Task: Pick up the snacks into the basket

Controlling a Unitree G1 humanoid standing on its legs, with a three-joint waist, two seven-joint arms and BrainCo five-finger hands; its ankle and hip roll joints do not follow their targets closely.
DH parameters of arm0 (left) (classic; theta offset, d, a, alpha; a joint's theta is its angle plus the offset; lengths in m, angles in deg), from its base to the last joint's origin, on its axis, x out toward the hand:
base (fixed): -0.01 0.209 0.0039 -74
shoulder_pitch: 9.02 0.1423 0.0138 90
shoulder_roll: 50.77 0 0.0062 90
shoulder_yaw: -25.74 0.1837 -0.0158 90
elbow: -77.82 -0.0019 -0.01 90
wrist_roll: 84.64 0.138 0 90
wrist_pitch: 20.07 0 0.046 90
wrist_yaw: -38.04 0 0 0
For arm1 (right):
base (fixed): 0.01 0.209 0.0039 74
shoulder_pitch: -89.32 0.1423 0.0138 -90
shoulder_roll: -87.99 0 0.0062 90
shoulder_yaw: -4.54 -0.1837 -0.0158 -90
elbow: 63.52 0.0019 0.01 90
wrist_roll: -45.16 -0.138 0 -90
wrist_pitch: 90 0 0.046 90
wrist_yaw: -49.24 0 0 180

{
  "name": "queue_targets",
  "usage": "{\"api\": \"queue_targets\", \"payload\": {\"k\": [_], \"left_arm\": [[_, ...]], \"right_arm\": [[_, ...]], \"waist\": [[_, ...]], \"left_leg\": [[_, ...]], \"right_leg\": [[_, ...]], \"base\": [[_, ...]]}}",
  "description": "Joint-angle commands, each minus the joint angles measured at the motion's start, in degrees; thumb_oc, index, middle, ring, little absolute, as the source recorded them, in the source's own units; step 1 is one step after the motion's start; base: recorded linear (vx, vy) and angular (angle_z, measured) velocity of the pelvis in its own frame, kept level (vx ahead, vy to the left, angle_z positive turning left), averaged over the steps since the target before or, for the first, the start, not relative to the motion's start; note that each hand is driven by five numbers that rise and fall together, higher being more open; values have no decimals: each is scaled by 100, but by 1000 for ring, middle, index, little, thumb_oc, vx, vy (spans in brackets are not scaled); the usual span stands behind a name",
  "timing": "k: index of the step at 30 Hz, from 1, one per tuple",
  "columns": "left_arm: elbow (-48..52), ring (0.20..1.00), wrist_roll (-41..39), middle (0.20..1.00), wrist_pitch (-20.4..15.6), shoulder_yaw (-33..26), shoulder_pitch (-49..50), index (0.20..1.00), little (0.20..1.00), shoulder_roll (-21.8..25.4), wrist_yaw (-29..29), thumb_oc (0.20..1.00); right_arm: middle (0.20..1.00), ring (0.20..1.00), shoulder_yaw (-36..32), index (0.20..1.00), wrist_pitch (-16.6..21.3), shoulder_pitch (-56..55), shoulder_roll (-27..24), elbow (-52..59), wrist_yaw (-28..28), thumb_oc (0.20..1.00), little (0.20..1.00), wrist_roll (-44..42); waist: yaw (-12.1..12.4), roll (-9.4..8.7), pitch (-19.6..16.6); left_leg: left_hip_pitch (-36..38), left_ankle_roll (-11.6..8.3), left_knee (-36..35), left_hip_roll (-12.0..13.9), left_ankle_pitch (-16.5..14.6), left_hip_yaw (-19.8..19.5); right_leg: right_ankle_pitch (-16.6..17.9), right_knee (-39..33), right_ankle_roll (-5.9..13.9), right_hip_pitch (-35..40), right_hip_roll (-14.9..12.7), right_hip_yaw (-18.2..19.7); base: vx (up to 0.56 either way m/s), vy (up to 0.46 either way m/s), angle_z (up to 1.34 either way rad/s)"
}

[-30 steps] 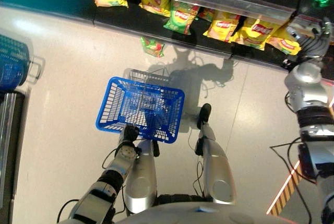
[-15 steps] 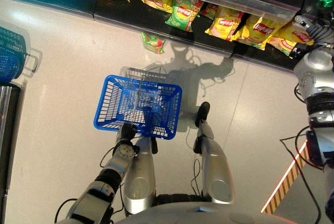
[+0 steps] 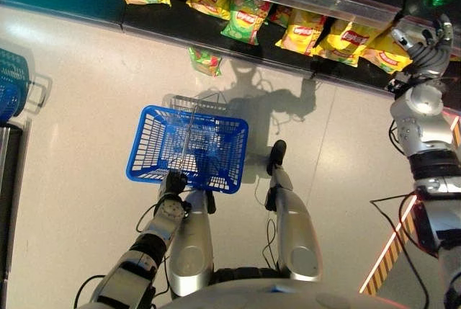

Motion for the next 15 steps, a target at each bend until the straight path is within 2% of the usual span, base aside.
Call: {"api": "queue_targets", "payload": {"k": [1, 2, 9, 15], "left_arm": [[-280, 200, -142, 200, 101, 134, 474, 200, 200, -107, -60, 200], [-286, 200, -140, 200, 88, 239, 491, 200, 200, -137, -108, 200], [-392, 200, 84, 200, 85, 520, 453, 200, 200, -171, -230, 200], [-461, 200, 155, 200, 65, 579, 487, 200, 200, -155, -253, 200]], "right_arm": [[1000, 1000, -285, 1000, 351, 253, -519, 207, 74, 1000, 1000, -86], [1000, 1000, -227, 1000, 326, 350, -652, 137, 85, 1000, 1000, -136], [1000, 1000, -165, 1000, 248, 527, -1093, 77, 97, 1000, 1000, -164], [1000, 1000, -139, 1000, 177, 597, -1336, -137, 60, 1000, 1000, -62]], "waist": [[-11, 241, -95], [-34, 330, -159], [-106, 601, -318], [-146, 685, -365]], "left_leg": [[-471, 166, 142, -234, 54, -133], [-463, 157, 117, -248, 61, -120], [-320, 143, -53, -273, 107, -55], [-196, 137, -202, -282, 159, 0]], "right_leg": [[-850, 804, 383, 130, -138, -17], [-839, 766, 397, 130, -136, -10], [-797, 627, 431, 199, -125, 73], [-783, 555, 444, 271, -117, 78]], "base": [[-7, 7, -16], [0, 6, -10], [2, 8, -5], [13, -23, -7]]}}
